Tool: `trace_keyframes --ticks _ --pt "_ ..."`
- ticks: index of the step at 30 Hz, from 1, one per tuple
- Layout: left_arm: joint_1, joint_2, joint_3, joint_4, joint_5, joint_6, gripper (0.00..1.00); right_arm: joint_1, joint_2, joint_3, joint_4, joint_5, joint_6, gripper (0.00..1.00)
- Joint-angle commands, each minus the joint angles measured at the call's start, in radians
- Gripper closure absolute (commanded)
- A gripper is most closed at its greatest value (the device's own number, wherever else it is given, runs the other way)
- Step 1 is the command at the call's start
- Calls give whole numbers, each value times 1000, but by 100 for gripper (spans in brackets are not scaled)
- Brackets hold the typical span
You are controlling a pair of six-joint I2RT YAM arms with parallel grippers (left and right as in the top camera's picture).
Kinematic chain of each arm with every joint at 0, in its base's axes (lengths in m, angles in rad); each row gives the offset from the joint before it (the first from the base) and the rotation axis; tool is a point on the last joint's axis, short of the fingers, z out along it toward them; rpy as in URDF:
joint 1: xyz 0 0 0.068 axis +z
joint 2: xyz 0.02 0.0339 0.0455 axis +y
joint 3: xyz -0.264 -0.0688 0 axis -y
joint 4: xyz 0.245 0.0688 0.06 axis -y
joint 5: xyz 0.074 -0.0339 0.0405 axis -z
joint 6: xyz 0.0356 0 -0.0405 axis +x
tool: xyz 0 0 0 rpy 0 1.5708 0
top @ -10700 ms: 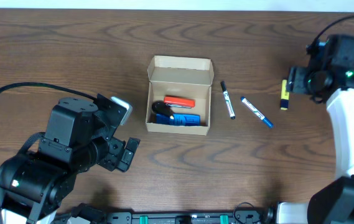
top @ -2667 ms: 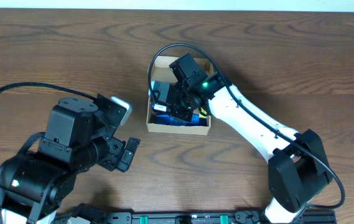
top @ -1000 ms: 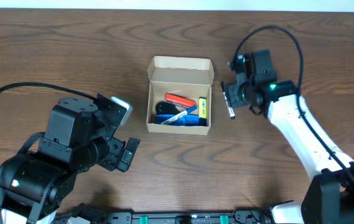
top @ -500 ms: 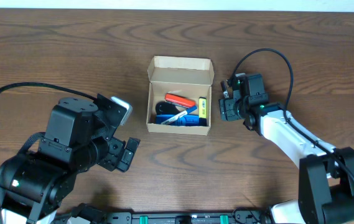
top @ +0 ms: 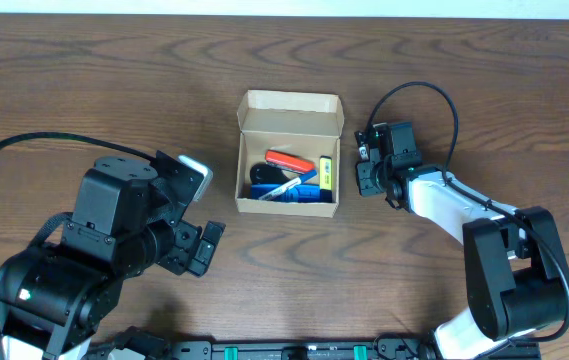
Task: Pack container
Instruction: 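Move the right gripper to the black-capped marker and grasp it, then lower the black-capped marker into the box and release it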
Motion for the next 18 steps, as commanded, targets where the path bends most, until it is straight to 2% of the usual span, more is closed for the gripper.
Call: trace_keyframes --ticks 1,8,18 --pt "3 -4 6 0 -5 -4 5 -3 22 -7 -4 -7 1 75" --pt "3 -4 6 0 -5 -4 5 -3 16 6 -18 -8 49 98" --pt "3 -4 6 0 -5 -4 5 20 -163 233 -290 -7 61 99"
